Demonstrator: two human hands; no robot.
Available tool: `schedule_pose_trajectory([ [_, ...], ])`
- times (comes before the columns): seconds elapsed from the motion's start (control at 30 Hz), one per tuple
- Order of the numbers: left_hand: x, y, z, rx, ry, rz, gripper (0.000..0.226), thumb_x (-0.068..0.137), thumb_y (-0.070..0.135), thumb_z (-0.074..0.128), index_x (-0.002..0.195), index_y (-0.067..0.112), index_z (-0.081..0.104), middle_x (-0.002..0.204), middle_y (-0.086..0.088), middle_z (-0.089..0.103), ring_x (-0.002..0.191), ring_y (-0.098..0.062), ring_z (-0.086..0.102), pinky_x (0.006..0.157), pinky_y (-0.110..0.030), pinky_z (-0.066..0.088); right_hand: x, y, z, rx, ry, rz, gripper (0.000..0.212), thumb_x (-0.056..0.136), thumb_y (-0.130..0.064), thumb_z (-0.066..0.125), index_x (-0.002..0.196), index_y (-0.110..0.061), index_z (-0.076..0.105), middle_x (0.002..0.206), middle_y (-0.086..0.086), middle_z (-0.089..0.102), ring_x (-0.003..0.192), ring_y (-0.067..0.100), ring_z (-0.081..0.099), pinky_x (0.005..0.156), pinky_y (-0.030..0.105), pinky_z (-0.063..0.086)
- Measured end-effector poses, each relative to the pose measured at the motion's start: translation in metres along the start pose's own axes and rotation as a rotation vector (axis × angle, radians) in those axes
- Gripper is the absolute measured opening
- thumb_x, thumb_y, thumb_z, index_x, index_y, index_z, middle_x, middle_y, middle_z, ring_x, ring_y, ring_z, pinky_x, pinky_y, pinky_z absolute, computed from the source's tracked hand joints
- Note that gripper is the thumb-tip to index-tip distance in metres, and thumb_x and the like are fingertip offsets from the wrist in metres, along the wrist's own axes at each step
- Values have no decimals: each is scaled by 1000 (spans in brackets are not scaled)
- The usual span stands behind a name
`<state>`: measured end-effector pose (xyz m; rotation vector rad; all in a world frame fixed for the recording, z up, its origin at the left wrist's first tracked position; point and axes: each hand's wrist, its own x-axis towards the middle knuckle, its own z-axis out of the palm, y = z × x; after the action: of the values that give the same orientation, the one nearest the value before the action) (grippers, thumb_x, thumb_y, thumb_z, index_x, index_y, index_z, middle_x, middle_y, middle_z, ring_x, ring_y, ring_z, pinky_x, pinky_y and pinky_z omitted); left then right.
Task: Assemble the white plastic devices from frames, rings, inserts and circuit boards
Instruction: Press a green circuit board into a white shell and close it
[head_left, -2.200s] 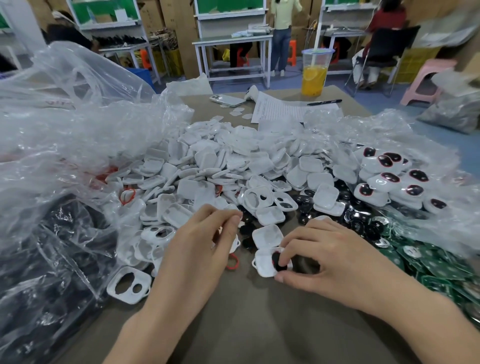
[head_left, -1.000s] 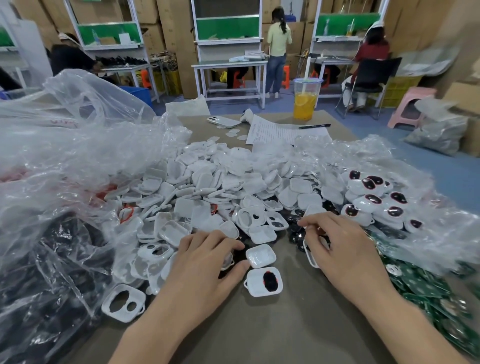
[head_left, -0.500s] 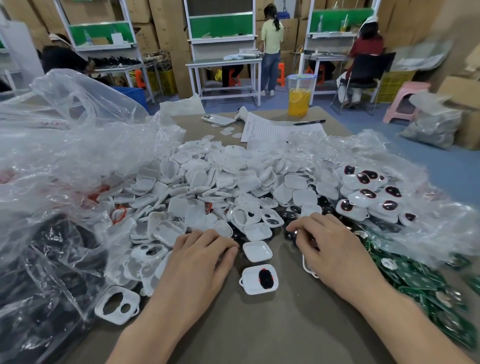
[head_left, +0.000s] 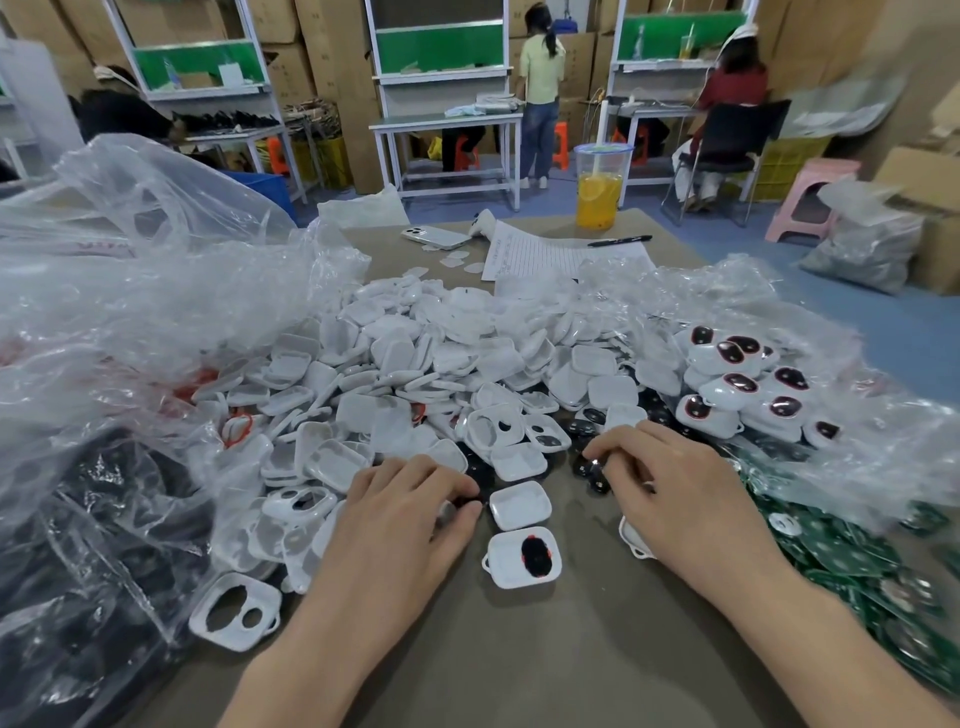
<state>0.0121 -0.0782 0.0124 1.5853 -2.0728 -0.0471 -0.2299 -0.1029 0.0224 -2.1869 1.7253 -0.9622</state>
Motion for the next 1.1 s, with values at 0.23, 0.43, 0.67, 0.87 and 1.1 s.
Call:
schedule_pose_trajectory([
  [0.23, 0, -2, 1, -36, 13, 12, 20, 93, 39, 59, 102, 27, 72, 98, 17, 64, 99, -14, 55, 90, -34, 47, 5, 1, -1, 320, 115, 63, 31, 94, -12, 59, 85, -38, 73, 61, -15, 49, 53, 7, 45, 51, 12, 31],
  [0.43, -1, 1, -5, -198, 139, -90, 44, 101, 58, 34, 99, 33, 69, 89, 19, 65, 82, -6, 60, 77, -23, 48, 10, 1, -1, 634, 107, 162, 27, 96, -16, 60, 92, -38, 75, 58, -12, 48, 47, 5, 33, 44, 11, 27],
  [0.67, 16, 6, -26, -1197, 223, -552, 73, 96, 67, 28, 83, 19, 80, 75, -12, 74, 54, -14, 54, 55, -24, 46, 10, -2, -4, 669, 67, 162, 21, 97, -23, 61, 96, -39, 76, 82, 16, 56, 65, 20, 45, 60, 50, 49],
  [0.87, 23, 3, -24, -1438, 225, -656, 62, 102, 55, 39, 76, 16, 80, 66, -11, 63, 57, -16, 57, 46, -27, 48, 10, -2, -5, 776, -15, 146, 24, 98, -16, 59, 98, -32, 77, 91, 14, 60, 66, 2, 56, 65, 19, 54],
  [1.1, 8, -6, -9, -654, 192, -331, 47, 98, 70, 27, 98, 42, 66, 79, 16, 66, 63, -2, 64, 56, -19, 49, 7, -4, -7, 706, -111, 107, 25, 96, -20, 62, 99, -42, 74, 89, 0, 69, 80, 29, 61, 68, 17, 44],
])
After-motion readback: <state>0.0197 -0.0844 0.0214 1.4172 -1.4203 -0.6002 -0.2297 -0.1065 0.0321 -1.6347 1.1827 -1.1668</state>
